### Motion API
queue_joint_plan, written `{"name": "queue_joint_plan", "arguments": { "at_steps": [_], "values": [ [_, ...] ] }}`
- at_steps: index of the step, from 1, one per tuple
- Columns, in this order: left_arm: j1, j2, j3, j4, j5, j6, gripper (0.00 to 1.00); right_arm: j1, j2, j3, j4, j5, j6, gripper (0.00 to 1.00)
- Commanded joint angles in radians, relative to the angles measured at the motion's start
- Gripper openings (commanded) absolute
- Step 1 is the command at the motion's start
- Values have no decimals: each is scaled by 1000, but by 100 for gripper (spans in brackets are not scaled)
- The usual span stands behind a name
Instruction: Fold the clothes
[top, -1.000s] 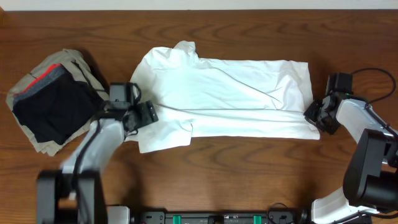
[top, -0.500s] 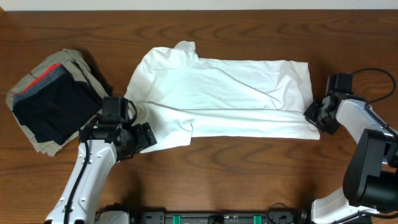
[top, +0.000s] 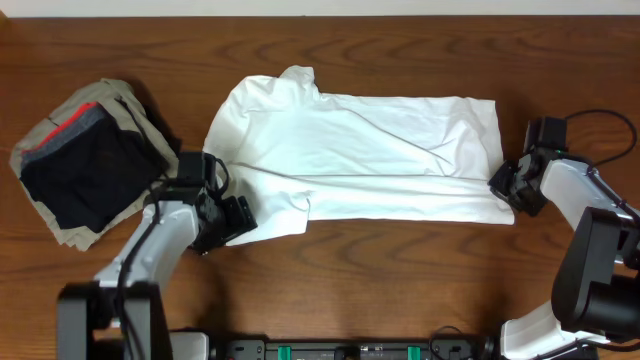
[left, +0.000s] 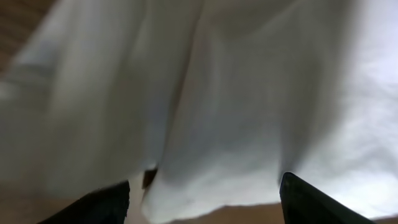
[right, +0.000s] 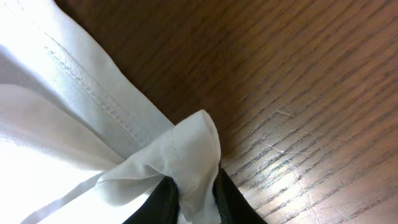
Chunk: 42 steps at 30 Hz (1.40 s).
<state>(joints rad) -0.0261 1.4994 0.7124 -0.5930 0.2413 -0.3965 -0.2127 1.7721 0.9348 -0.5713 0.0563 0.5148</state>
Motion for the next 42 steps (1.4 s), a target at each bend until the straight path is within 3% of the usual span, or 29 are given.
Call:
{"name": "queue_joint_plan", "arguments": {
  "at_steps": [1, 2, 4, 5, 14, 17, 21, 29, 37, 42],
  "values": [
    [5, 56, -8, 3, 23, -5, 64, 8, 130, -133, -58, 67, -15, 17],
    [5, 65, -8, 5, 34, -5, 51, 8, 130, -133, -58, 67, -15, 17],
    [5, 68, -7, 5, 48, -5, 9, 8, 130, -133, -58, 67, -15, 17],
    [5, 63, -7, 5, 60, -1, 6, 8, 130, -133, -58, 67, -15, 17],
    [5, -77, 18, 5, 324, 49, 6, 8, 130, -133, -57, 67, -15, 17],
    [5, -153, 27, 47, 323, 48, 6, 8, 130, -133, -57, 67, -15, 17],
    [5, -221, 27, 214, 270, 47, 6, 8, 130, -133, -56, 67, -15, 17],
    [5, -155, 27, 454, 184, 28, 6, 8, 130, -133, -57, 63, -15, 17],
    [5, -40, 27, 493, 182, 29, 6, 8, 130, -133, -56, 60, -15, 17],
    [5, 1, 27, 421, 72, 29, 7, 8, 130, -133, -57, 60, -16, 17]
  ]
}}
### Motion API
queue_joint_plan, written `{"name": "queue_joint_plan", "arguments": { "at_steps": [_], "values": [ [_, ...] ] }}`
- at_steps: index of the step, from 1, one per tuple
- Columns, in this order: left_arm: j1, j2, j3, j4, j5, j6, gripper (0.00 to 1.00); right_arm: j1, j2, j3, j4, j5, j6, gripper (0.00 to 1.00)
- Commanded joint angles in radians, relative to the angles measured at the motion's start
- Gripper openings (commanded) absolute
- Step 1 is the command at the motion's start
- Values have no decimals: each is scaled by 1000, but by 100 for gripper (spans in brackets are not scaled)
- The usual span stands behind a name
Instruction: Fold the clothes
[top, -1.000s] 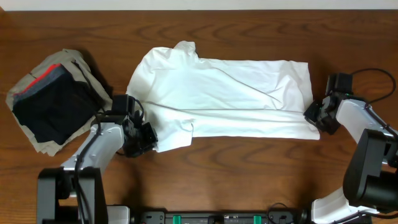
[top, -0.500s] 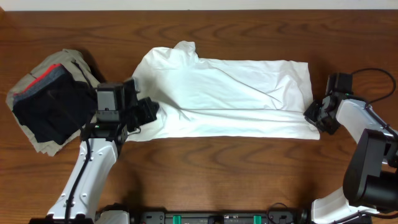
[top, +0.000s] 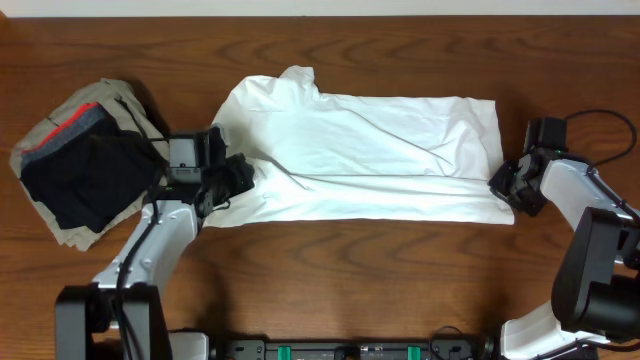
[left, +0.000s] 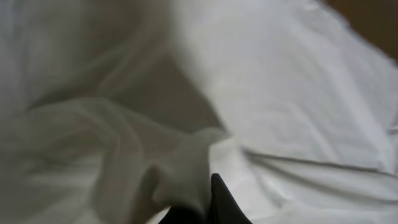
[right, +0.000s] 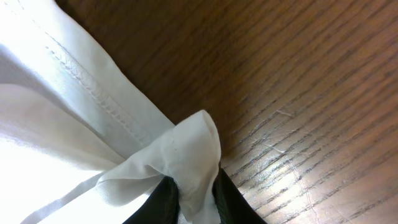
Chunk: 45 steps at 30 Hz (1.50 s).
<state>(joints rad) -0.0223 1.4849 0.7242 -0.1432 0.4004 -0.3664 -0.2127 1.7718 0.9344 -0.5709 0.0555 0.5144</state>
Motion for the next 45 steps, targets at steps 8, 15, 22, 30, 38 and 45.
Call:
{"name": "queue_joint_plan", "arguments": {
  "at_steps": [8, 15, 22, 30, 38, 45],
  "values": [
    [2, 16, 15, -233, -137, -1, 6, 8, 131, -133, -49, 60, -15, 17],
    [2, 16, 15, -336, -282, -2, 6, 8, 131, -133, -50, 60, -23, 18],
    [2, 15, 15, -330, -431, -28, 36, 8, 131, -133, -49, 60, -26, 18],
    [2, -10, 15, -316, -400, -27, 48, 8, 131, -133, -48, 60, -26, 18],
    [2, -237, 31, -315, -360, -28, 47, 8, 101, -93, -96, 53, -86, 18],
    [1, -434, 32, -185, -279, 12, 40, 8, -119, 70, -170, 50, -145, 45]
  ]
}}
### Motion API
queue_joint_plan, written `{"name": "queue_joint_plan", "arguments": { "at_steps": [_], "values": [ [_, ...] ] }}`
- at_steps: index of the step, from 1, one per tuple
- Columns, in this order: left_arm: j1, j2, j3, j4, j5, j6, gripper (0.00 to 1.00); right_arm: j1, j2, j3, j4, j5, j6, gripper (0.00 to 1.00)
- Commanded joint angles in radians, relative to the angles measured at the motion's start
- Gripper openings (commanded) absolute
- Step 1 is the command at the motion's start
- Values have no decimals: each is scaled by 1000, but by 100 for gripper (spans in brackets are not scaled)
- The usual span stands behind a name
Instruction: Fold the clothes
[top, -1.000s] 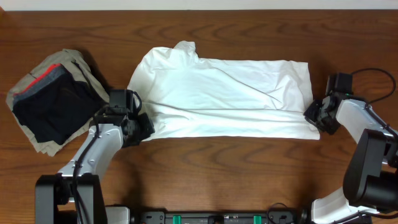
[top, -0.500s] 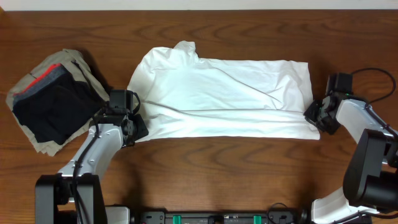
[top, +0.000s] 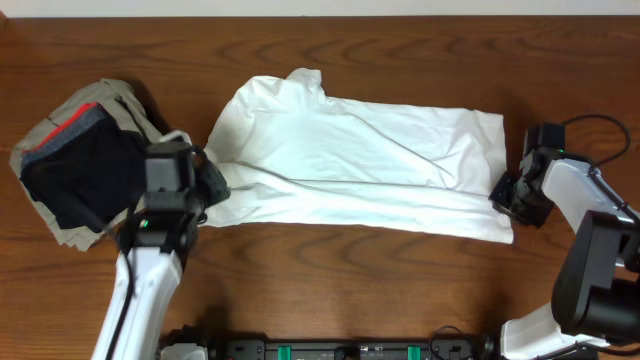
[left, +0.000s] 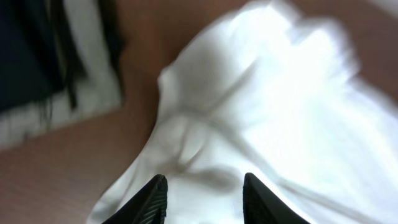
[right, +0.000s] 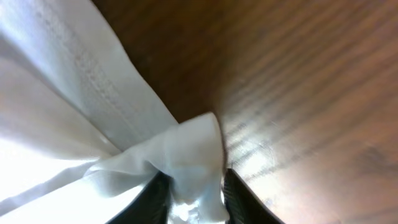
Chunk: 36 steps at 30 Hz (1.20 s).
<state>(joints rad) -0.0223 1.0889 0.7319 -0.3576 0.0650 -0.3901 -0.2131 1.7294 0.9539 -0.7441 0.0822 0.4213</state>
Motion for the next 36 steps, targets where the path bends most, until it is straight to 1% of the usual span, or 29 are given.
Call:
{"name": "queue_joint_plan", "arguments": {
  "at_steps": [1, 2, 4, 8, 10, 12, 13, 15, 16, 19, 21, 25, 29, 33, 36],
  "values": [
    [2, -43, 29, 48, 91, 56, 40, 9, -110, 78, 13, 12, -72, 55],
    [2, -41, 36, 54, 117, 60, 40, 9, -137, 100, 22, -3, -90, 62],
    [0, -18, 63, 50, 164, 63, 41, 9, -186, 148, 38, -15, -117, 69],
    [-8, 55, 129, 50, 205, 117, 40, 9, -215, 198, 66, -16, -152, 73],
    [-17, 103, 180, 49, 205, 167, 40, 9, -211, 206, 102, -29, -185, 72],
    [-29, 168, 246, 50, 205, 218, 39, 9, -200, 206, 143, -74, -241, 68],
    [-37, 221, 296, 48, 205, 256, 38, 10, -189, 206, 168, -109, -277, 66],
    [-41, 305, 370, 48, 206, 301, 37, 10, -166, 206, 203, -139, -304, 65],
    [-41, 364, 420, 48, 215, 317, 37, 9, -152, 206, 221, -154, -314, 65],
    [-40, 541, 570, 35, 219, 362, 36, 9, -84, 206, 290, -261, -355, 69],
    [-40, 642, 650, 22, 219, 368, 37, 11, -37, 206, 328, -317, -375, 70],
    [-41, 795, 748, 13, 220, 368, 37, 20, 64, 206, 392, -322, -374, 67],
    [-41, 845, 751, 41, 219, 369, 37, 31, 147, 206, 448, -327, -374, 59],
    [-41, 853, 751, 50, 211, 372, 37, 38, 208, 206, 487, -327, -370, 49],
    [-41, 853, 751, 49, 211, 372, 37, 39, 225, 206, 484, -327, -370, 49]
  ]
}}
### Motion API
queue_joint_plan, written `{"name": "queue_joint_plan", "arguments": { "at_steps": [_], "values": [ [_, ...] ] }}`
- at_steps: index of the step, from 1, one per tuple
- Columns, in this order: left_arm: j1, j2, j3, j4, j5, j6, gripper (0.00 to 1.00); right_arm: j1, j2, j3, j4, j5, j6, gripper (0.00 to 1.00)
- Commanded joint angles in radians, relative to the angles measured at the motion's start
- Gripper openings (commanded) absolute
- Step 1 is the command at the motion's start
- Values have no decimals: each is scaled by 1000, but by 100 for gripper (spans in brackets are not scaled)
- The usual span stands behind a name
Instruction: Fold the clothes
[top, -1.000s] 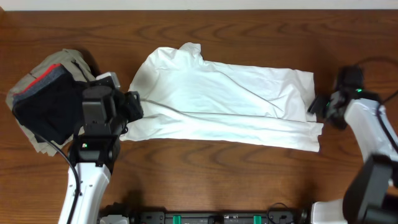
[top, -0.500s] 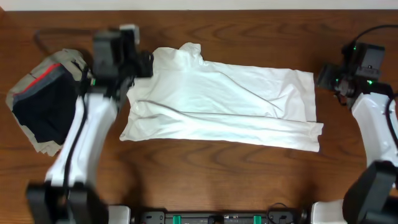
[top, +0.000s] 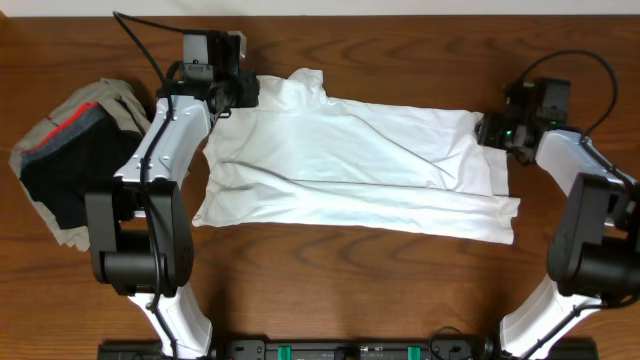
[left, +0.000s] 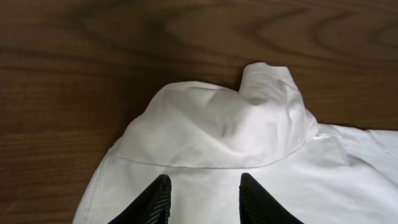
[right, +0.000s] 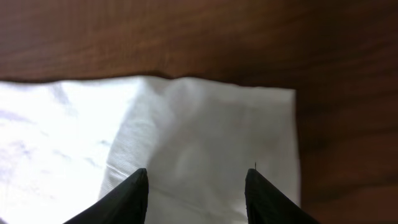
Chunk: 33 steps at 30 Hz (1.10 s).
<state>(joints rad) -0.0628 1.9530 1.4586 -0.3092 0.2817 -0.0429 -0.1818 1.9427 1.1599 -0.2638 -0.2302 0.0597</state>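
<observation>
A white shirt (top: 350, 165) lies spread across the middle of the table, folded into a long band, with a small bump at its far left end (left: 267, 84). My left gripper (top: 238, 92) hovers open over the shirt's far left corner, its black fingers (left: 152, 202) apart above the cloth. My right gripper (top: 492, 130) is open over the far right corner (right: 273, 112), fingers (right: 127, 199) spread wide with only flat cloth below. Neither gripper (left: 204, 190) (right: 199, 190) holds anything.
A pile of folded clothes (top: 80, 160), beige, black and grey with a red stripe, sits at the left edge of the table. Bare wood table (top: 400, 270) lies in front of the shirt and behind it. A black cable trails from each arm.
My right gripper has let go of the shirt's near right corner and now stands open at the far right corner. My left gripper has gone from the near left edge to the far left corner.
First a flap stuck out at the shirt's near left with my left gripper open on it, and my right was shut on the near right corner. Then the left was shut on cloth and the flap lay folded in. Later the left was open; now both are open at the far corners.
</observation>
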Motion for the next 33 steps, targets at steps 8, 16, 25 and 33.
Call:
{"name": "queue_joint_plan", "arguments": {
  "at_steps": [8, 16, 25, 33],
  "values": [
    [0, -11, 24, -16, -5, 24, 37, -4, 13, 0, -86, 61, 37, 54],
    [0, -11, 24, -48, -5, 24, 37, -16, 13, -1, -116, 12, 86, 29],
    [0, -11, 24, -32, -5, 24, 37, -46, 8, 33, -5, 23, 98, 1],
    [0, -11, 24, 31, -6, 24, 37, -57, 8, 161, -24, 23, 97, 1]
  ]
}}
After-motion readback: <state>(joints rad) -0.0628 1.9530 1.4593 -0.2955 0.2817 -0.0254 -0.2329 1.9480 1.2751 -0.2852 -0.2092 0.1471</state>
